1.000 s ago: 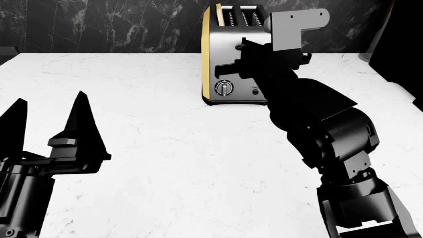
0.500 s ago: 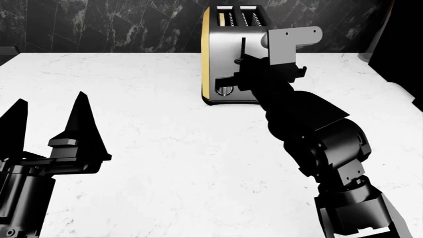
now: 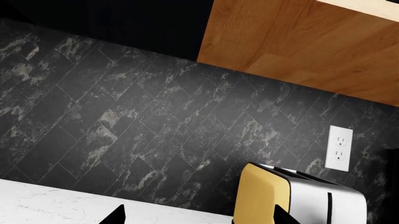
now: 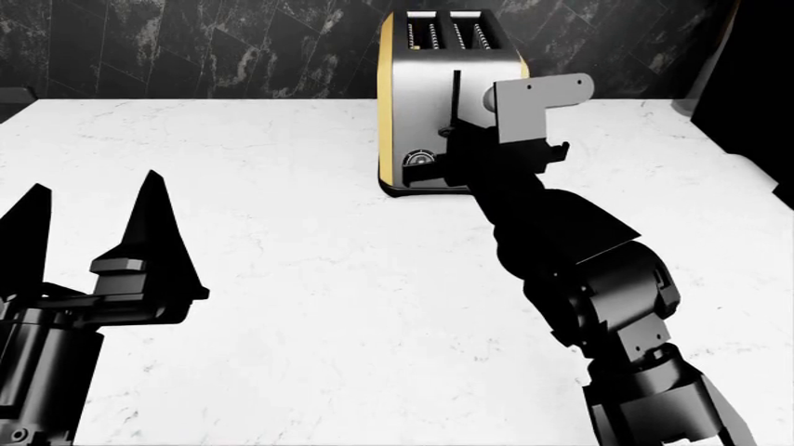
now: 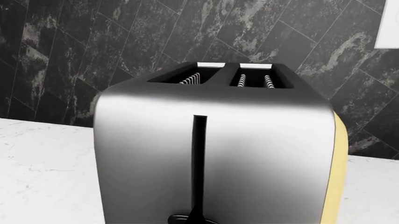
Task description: Push down the lever of the toaster to turn it on.
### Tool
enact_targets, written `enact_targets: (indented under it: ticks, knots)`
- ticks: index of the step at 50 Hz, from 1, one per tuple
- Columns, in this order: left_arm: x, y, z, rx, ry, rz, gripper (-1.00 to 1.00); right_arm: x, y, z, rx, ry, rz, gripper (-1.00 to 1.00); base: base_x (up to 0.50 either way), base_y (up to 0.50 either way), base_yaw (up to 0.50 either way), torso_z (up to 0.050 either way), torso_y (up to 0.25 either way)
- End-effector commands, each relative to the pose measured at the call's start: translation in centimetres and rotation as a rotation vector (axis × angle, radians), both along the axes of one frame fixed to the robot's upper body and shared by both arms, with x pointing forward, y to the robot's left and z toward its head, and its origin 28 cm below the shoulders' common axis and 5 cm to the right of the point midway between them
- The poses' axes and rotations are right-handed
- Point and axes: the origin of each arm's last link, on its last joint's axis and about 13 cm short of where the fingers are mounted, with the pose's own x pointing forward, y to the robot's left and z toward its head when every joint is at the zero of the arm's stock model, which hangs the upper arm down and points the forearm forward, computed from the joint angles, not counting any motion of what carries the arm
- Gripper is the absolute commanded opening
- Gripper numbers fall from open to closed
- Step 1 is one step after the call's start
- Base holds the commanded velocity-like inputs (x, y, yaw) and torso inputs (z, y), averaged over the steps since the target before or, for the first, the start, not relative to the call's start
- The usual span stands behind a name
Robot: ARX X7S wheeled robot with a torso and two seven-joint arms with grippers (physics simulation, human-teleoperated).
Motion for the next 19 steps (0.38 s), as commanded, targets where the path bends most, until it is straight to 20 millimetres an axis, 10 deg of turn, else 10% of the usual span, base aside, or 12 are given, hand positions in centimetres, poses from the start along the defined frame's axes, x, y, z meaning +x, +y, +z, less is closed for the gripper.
enact_targets:
  ticks: [1,19]
  knots:
    - [-0.03,0.05,0.02,-0.002,0.0,0.002,1.0,-0.16,0.55,-3.75,-0.009,0.14,0.021,-1.0,0.0,0.0,0.0,-0.011,0.0]
    - [0.02,-0.02,0.11,-0.001,0.0,0.0,1.0,-0.23,0.59,-4.35,-0.009,0.156,0.029,-1.0,0.0,0.0,0.0,-0.001,0.0]
